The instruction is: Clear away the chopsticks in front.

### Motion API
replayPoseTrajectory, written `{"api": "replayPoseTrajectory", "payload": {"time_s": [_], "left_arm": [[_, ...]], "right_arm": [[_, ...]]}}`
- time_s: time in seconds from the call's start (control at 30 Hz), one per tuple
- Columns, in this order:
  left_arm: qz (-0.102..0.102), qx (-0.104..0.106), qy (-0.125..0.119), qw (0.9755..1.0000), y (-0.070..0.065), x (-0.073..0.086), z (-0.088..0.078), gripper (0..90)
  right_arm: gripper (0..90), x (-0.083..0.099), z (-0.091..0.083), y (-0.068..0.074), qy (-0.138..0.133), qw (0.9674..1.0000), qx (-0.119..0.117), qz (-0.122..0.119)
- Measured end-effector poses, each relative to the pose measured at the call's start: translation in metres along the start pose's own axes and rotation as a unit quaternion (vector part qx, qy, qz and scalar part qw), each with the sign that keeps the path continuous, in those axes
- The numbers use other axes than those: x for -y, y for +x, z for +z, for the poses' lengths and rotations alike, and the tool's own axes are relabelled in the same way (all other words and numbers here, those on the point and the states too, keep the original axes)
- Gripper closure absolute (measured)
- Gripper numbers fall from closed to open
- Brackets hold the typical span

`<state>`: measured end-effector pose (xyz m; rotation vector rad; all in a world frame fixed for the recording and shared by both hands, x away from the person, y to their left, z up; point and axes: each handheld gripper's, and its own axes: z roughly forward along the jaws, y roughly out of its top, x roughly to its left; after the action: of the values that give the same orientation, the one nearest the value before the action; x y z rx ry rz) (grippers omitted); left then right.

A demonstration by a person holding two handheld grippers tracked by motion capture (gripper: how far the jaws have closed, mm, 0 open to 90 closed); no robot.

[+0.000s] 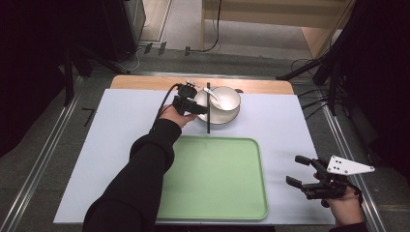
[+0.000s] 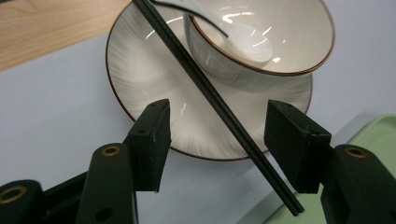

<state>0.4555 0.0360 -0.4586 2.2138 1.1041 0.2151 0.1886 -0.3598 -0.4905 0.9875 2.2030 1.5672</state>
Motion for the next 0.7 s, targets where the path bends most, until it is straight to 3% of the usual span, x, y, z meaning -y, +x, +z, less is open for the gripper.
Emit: {"api": "replayPoseTrajectory", "payload": {"time_s": [0.07,0.27,0.5,0.7], "left_arm": [[0.005,-0.008,0.004,0.9999,-0.001,0.001,0.007,41.0],[-0.005,-0.008,0.014,0.9999,-0.001,0.003,0.021,41.3],[-0.028,0.001,0.013,0.9995,0.004,0.004,0.026,42.8],[-0.034,-0.003,0.018,0.9993,0.004,0.004,0.031,45.5]], "right_arm": [[15.3,0.0,0.0,0.0,-0.002,1.0,0.0,0.0],[15.4,0.0,-0.001,0.0,-0.002,1.0,-0.001,0.0],[15.3,0.0,0.0,0.0,0.0,1.0,-0.002,0.0],[15.4,0.0,0.0,0.0,0.0,1.0,-0.002,0.001]]}}
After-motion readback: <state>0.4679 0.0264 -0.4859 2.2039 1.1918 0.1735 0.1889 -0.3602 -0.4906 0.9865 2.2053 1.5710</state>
